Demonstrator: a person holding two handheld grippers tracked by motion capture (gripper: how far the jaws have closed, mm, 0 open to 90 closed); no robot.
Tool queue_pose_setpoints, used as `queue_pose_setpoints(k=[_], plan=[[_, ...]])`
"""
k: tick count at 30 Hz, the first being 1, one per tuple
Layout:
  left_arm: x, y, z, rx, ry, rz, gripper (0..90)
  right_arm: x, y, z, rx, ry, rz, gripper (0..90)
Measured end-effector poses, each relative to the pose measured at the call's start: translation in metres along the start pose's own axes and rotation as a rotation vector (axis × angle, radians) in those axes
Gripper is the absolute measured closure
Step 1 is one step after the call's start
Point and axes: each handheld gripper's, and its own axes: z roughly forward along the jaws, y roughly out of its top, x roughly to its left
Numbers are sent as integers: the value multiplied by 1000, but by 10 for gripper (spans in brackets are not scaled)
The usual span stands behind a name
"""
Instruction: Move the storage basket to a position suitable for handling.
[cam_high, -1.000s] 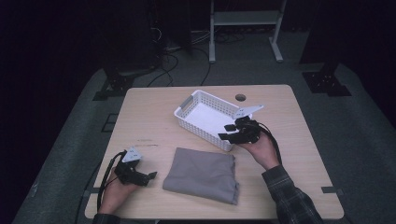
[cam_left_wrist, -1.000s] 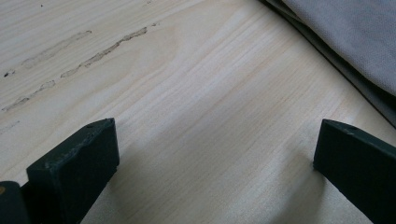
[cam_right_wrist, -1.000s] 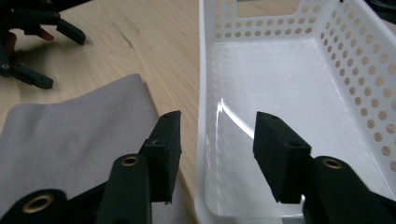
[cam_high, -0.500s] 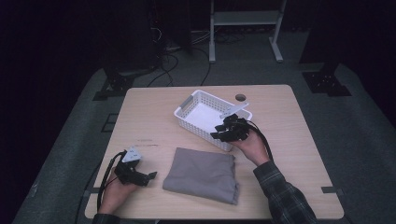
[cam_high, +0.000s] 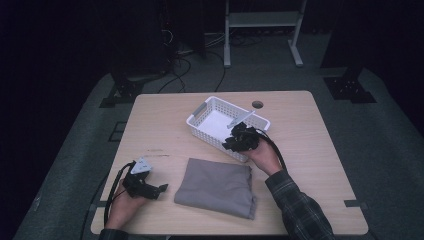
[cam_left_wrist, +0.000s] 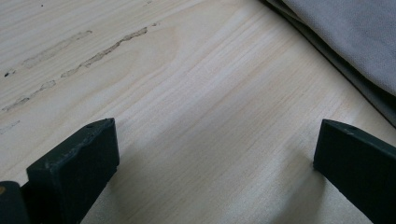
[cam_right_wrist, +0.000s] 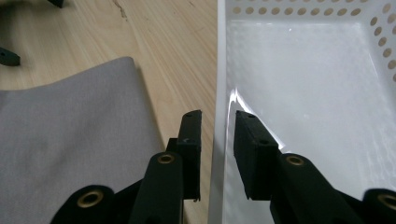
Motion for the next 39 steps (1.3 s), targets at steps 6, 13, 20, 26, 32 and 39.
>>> queue_pose_setpoints(k=[6,13,20,26,32,39], plan=[[0,0,0,0,0,-1,0,-1,-1,3,20,-4,5,800],[0,0,0,1,0,-1,0,2,0,1,25,-43,0,840],[0,0,0,1,0,-1,0,-1,-1,-9,19,-45,9,846],[0,0,0,1,0,-1,0,-3,-3,-21,10,-53,15,847],[0,0,0,-2,1,-3,0,-6,-7,-33,-3,-60,21,849],[0,0,0,-2,2,-1,0,-9,-15,-45,-6,-70,24,849]])
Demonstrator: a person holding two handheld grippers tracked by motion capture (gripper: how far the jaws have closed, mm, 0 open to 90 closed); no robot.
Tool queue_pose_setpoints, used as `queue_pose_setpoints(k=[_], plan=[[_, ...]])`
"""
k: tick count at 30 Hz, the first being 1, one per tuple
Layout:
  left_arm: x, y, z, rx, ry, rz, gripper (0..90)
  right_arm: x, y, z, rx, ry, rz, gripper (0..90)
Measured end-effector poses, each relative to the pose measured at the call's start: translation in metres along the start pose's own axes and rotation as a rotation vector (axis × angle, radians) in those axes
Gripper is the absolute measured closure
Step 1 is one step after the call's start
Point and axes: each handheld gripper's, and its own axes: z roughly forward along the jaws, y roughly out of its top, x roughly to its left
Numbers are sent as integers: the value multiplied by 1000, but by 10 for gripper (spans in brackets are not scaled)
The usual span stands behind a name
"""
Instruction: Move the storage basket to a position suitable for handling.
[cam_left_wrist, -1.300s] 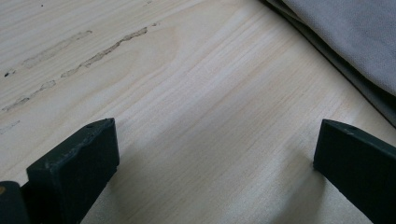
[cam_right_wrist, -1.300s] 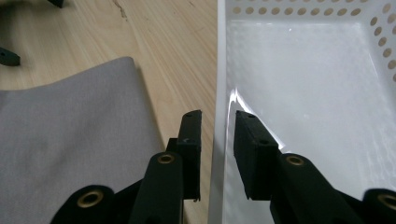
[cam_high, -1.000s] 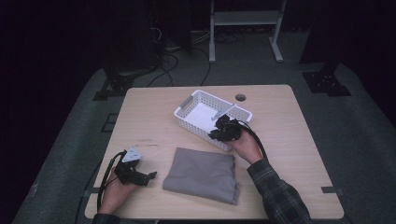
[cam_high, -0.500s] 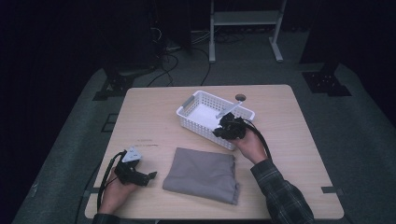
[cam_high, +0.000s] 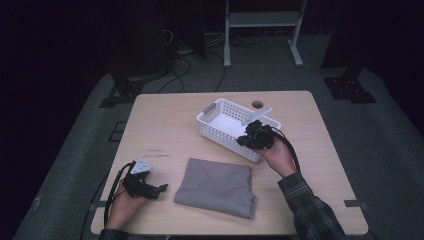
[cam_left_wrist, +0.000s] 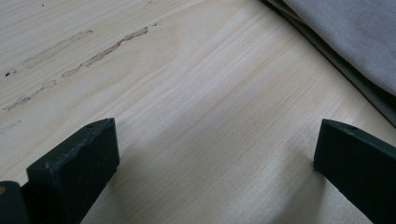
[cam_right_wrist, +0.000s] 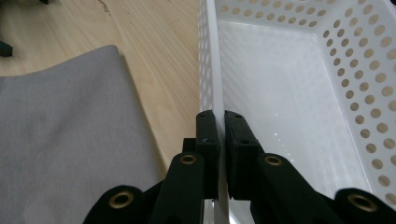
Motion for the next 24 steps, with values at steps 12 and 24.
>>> queue_pose_setpoints(k=[12,24], plan=[[0,0,0,2,0,2,0,-3,-19,-19,-14,-14,23,849],[0,0,0,-3,0,-6,0,-9,-48,-45,-27,-38,69,849]])
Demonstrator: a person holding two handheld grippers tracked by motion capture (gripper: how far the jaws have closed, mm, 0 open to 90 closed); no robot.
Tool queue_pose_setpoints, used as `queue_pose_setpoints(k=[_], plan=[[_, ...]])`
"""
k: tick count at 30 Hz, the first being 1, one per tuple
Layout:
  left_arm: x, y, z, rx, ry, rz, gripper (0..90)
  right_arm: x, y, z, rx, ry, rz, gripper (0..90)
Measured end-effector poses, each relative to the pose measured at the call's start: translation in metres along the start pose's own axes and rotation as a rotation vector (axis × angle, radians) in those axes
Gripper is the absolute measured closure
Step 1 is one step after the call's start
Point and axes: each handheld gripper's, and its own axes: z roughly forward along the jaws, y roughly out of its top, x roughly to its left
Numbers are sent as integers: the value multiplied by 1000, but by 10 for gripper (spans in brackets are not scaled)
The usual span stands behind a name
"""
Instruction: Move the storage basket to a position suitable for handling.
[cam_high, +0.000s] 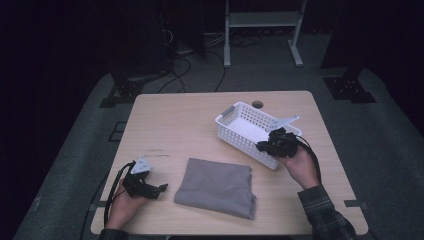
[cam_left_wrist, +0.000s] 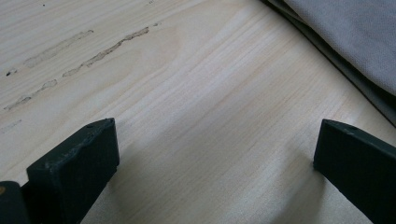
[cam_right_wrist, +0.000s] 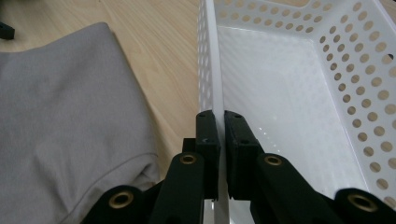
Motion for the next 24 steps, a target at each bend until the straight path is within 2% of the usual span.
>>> queue_pose_setpoints(k=[4,24], plan=[[0,0,0,2,1,1,0,-3,-9,-7,-15,-7,10,848],[0,0,0,2,1,1,0,-9,-39,-34,-6,-40,52,848]])
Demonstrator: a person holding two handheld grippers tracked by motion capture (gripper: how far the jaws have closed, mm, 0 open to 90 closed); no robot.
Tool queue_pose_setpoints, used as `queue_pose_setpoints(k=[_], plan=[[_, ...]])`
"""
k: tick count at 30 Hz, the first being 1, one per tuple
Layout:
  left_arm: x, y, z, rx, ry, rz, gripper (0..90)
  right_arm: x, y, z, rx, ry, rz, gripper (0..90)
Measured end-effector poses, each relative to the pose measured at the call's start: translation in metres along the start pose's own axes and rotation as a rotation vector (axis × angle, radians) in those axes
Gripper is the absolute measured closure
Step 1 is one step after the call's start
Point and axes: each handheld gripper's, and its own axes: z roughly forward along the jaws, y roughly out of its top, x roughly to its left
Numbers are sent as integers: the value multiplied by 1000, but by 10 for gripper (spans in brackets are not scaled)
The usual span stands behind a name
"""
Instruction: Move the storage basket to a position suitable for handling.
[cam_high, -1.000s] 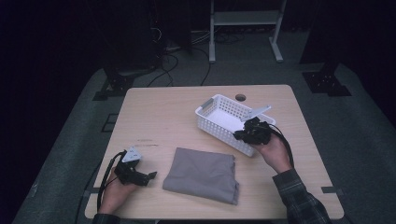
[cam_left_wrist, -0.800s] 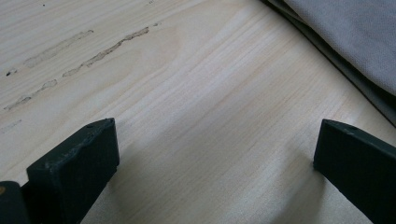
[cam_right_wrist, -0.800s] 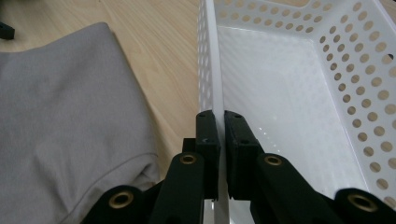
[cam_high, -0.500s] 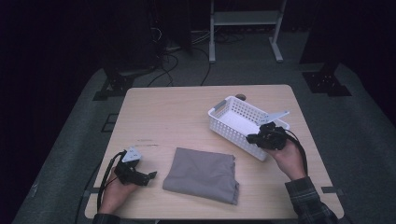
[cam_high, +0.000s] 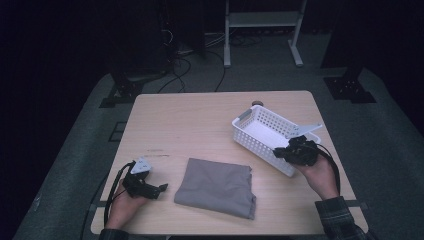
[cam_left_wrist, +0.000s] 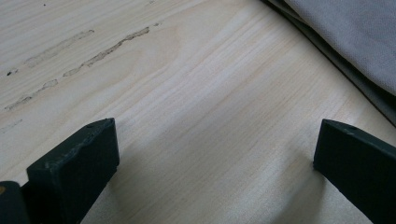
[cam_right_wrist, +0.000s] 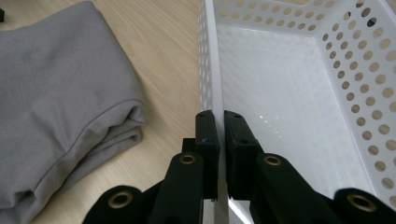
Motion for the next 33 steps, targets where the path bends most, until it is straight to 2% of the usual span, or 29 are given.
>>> queue_pose_setpoints(k=[17,33], plan=[[0,0,0,0,0,0,0,-4,-40,-27,15,-34,69,847],[0,0,0,0,0,0,0,3,-70,-42,39,-57,70,844]])
